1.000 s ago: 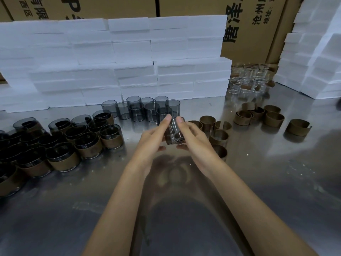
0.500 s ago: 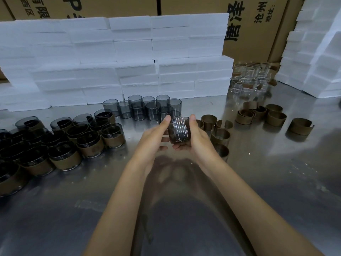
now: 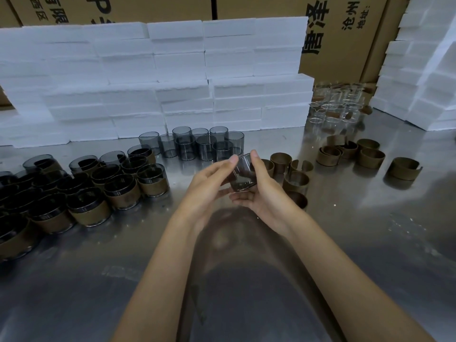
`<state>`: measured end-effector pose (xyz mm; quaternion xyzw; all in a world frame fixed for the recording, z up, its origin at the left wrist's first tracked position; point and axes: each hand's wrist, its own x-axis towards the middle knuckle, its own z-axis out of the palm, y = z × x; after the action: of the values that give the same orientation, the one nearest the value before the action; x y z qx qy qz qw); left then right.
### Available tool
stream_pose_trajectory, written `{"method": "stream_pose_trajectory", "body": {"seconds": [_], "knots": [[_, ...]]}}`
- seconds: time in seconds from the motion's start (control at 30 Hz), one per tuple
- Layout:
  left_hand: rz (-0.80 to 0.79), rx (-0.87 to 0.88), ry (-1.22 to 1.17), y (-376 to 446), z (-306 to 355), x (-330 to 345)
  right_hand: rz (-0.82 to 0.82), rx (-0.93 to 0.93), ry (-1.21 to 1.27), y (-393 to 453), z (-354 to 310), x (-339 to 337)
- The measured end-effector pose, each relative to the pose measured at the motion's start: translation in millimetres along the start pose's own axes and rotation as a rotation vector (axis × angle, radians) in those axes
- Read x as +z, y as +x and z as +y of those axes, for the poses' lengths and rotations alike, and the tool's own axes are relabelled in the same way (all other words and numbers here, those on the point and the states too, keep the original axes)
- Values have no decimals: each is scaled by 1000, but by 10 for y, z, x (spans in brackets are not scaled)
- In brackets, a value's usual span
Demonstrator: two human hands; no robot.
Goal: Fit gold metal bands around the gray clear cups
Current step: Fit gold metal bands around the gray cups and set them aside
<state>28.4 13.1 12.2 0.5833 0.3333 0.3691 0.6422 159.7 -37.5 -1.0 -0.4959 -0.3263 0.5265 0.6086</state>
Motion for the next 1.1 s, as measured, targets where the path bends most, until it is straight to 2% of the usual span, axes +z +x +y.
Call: {"method": "stream_pose_trajectory", "body": {"seconds": [0.1,0.3,0.43,0.77,0.97,1.1], "knots": [[29,59,-13,18,-1,-44,9,36,4,2,13,-32],[-39,148,46,24,-16,-90,-52,85,343,1,1,-63],[14,206,102,14,-1,-21,-29,87,459,9,-31,-76],[272,319,33,-14,5,94,-79,124,431,-35,-3,13],[275,313,13,13,17,55,-31,132,465,-43,-31,3],[210,292,20,8,26,58,-15,110,523,-31,-58,-49]]}}
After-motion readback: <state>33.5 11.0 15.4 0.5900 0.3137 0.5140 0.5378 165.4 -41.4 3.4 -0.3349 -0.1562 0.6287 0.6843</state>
